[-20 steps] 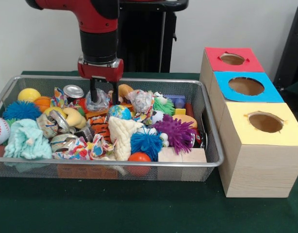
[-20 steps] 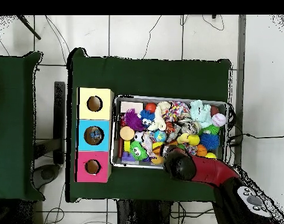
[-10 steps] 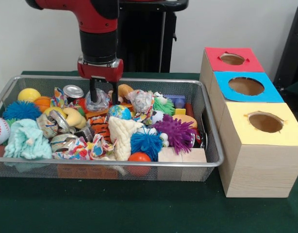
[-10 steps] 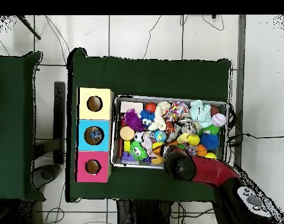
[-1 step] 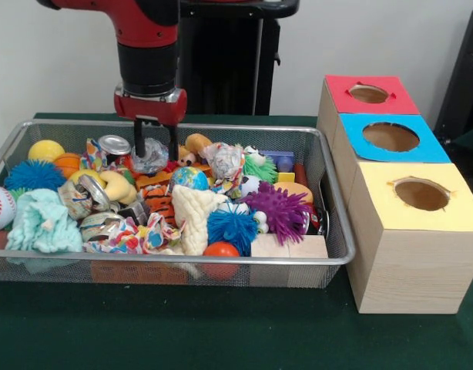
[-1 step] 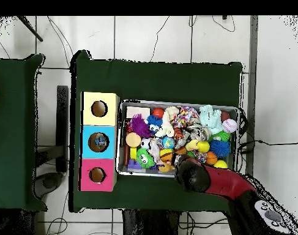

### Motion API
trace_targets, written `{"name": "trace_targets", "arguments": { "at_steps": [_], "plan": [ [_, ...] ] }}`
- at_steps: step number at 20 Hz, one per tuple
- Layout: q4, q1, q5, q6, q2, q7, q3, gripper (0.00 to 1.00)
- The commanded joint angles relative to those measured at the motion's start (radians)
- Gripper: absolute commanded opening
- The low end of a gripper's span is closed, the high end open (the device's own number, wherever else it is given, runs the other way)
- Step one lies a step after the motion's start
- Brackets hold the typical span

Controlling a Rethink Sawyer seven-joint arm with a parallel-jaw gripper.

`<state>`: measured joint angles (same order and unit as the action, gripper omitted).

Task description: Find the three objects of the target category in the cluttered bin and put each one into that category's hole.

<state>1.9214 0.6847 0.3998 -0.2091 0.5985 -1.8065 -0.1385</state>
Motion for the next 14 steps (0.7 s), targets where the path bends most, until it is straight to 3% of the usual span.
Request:
{"name": "trace_targets", "arguments": {
  "at_steps": [1, 14],
  "plan": [
    [0.096, 0.064, 0.066, -0.087, 0.033, 0.018, -0.010, 1.00],
    [0.170, -0.066, 0.018, 0.019, 0.003, -0.127, 0.019, 1.00]
  ]
}}
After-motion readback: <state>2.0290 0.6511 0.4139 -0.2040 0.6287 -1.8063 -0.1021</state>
